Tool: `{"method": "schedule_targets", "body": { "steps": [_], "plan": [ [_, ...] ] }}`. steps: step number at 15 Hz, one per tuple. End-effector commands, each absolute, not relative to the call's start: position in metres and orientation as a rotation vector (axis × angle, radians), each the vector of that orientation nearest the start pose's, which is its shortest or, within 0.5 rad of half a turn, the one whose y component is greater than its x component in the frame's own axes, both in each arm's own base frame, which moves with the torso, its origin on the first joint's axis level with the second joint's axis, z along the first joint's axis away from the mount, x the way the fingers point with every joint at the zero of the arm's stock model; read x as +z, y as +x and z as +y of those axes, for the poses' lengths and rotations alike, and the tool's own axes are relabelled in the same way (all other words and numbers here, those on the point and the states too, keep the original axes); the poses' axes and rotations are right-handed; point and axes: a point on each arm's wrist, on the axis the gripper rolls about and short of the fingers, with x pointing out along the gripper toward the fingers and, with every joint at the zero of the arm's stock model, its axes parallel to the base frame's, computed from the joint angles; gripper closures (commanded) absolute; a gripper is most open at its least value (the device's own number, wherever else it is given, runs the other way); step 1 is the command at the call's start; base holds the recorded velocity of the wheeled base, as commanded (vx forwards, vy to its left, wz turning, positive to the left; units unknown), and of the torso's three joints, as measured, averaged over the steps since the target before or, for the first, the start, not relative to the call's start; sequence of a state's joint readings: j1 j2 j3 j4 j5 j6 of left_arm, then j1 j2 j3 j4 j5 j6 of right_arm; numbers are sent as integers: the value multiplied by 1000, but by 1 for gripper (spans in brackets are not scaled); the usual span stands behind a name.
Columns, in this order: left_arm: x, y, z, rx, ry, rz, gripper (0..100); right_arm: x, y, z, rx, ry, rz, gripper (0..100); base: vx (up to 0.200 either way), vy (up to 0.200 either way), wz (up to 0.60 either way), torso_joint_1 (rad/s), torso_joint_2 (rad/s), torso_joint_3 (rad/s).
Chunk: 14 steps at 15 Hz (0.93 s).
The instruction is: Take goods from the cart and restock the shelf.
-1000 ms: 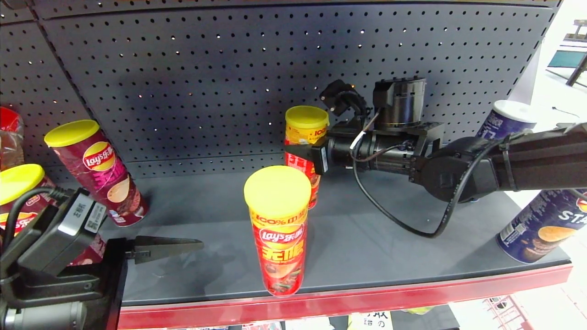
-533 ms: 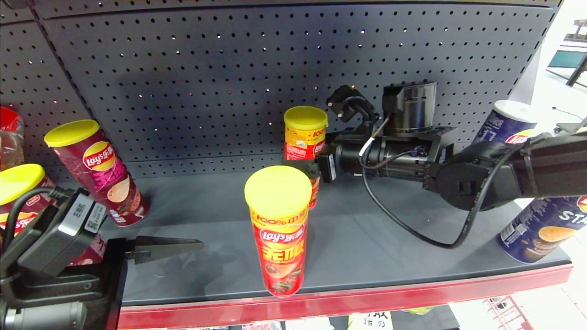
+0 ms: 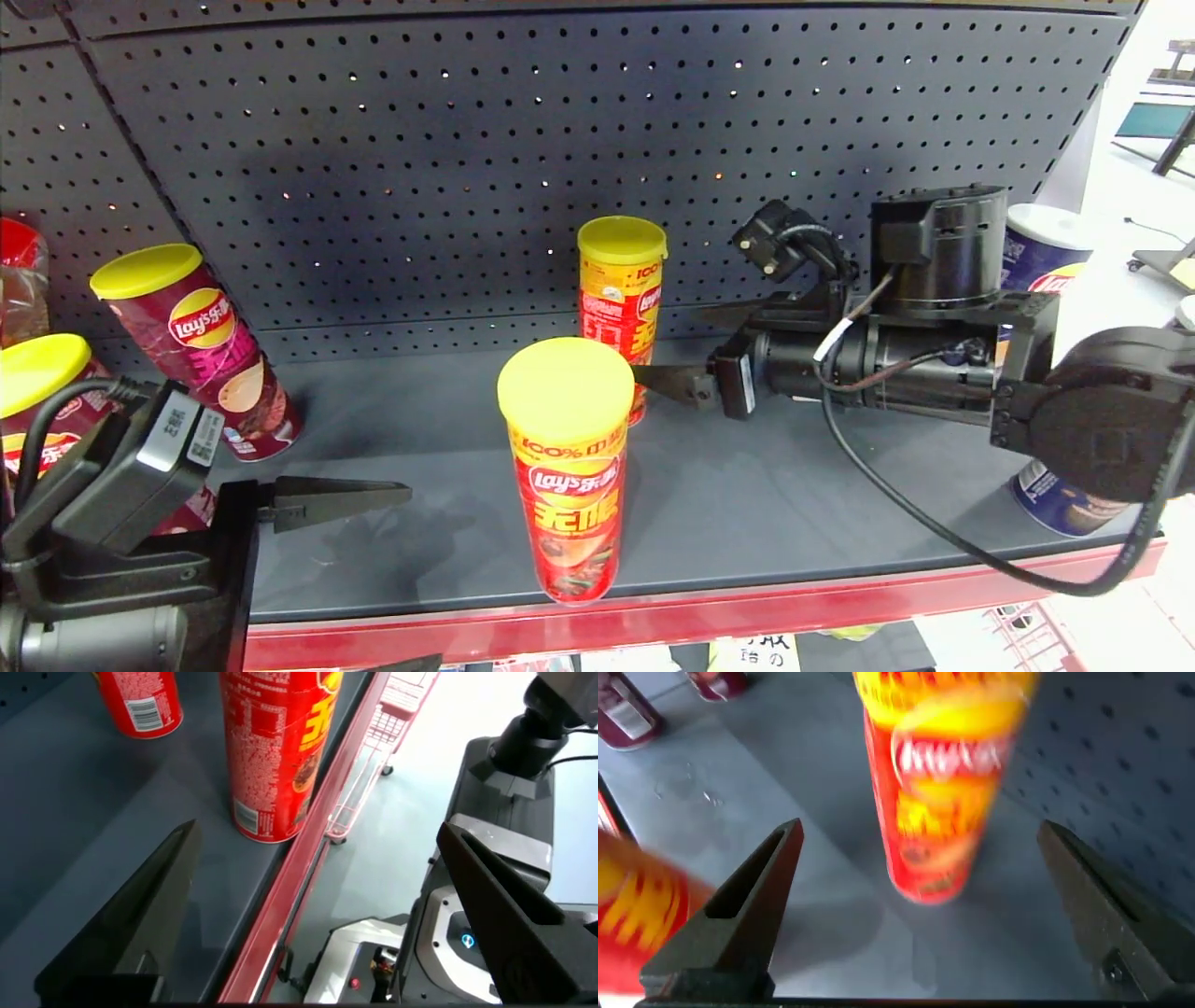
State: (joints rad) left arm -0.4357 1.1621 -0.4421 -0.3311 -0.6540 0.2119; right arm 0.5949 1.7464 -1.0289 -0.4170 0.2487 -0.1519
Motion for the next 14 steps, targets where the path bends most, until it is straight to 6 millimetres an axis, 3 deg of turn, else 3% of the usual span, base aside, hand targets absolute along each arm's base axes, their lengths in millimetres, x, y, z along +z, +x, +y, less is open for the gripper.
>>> {"method": "schedule_targets", "body": {
  "steps": [1,5,9,14],
  "plan": [
    [179,134,-78,-1105,144,298,0,214,257,171,828,-190,228,0,0,0,0,0,0,0],
    [176,142,-80,-1060,156,328,0,220,238,139,764,-167,224,0,0,0,0,0,0,0],
    [175,157,-90,-1016,181,354,0,221,199,112,724,-134,214,0,0,0,0,0,0,0],
    [161,167,-101,-1017,195,435,0,223,123,77,759,-108,102,0,0,0,0,0,0,0]
  ]
}}
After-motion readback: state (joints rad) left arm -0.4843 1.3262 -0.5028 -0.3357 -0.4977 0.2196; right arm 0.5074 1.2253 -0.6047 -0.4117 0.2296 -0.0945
